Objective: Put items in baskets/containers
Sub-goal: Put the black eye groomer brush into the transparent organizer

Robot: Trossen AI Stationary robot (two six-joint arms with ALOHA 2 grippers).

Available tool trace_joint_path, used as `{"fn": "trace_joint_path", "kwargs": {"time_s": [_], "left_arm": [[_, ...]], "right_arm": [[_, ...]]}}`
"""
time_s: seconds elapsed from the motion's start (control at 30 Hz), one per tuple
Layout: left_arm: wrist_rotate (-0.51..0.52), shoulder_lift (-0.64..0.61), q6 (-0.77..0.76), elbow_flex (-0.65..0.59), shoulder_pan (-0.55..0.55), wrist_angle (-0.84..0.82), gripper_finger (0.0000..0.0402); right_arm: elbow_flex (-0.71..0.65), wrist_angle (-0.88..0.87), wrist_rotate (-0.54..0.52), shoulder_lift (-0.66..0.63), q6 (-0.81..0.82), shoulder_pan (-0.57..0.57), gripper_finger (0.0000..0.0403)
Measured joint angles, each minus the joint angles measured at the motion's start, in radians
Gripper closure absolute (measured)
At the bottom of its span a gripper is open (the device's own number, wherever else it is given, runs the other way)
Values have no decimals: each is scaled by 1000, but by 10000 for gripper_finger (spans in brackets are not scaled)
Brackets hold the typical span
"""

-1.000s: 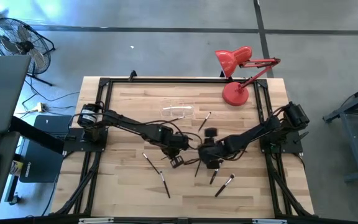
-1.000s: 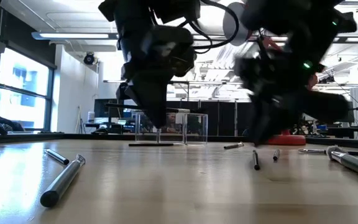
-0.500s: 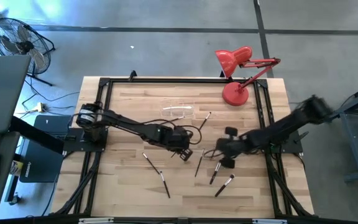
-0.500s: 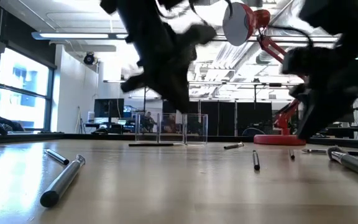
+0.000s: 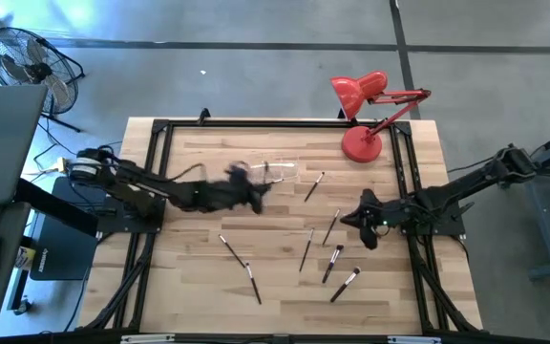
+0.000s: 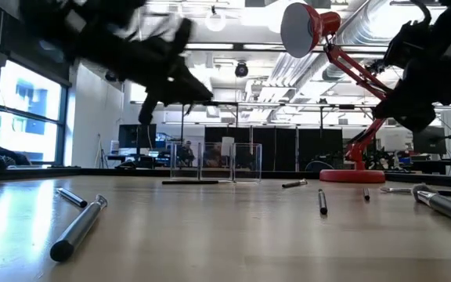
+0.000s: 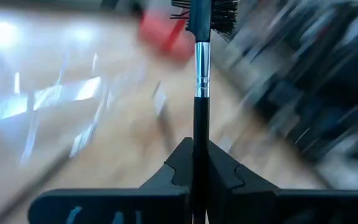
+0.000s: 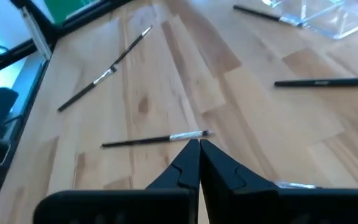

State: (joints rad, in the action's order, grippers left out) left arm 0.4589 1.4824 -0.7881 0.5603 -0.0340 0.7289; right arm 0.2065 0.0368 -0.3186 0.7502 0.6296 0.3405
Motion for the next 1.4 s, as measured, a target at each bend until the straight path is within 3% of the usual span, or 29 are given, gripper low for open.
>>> {"fn": "trace_joint_path", "kwargs": {"time_s": [0.1, 0.2, 0.3, 0.43, 0.53, 0.7, 0.87, 1.1, 1.4], "left_arm": [[-28, 2, 114, -198, 92, 561, 396], [-80, 39, 288, -282, 177, 786, 396], [-188, 38, 479, -268, 248, 756, 396], [-290, 40, 577, -193, 338, 550, 396], [-351, 40, 660, -124, 395, 443, 395], [-560, 41, 739, -55, 516, 339, 394], [-757, 147, 696, -35, 619, 431, 396], [-792, 268, 649, -34, 611, 592, 396], [-798, 289, 648, -34, 610, 566, 387]], "right_arm": [[0, 7, -51, 3, 0, 0, 401], [0, 20, -131, 9, 1, 0, 400], [0, 40, -252, 9, 0, 0, 399], [0, 43, -383, 10, -6, -22, 401], [0, 43, -384, 10, 0, -64, 400], [0, 43, -353, 10, 9, -126, 401], [0, 43, -346, 10, 49, -171, 402], [2, 43, -315, 10, 51, -203, 402], [2, 43, -297, 10, 51, -238, 401]]}}
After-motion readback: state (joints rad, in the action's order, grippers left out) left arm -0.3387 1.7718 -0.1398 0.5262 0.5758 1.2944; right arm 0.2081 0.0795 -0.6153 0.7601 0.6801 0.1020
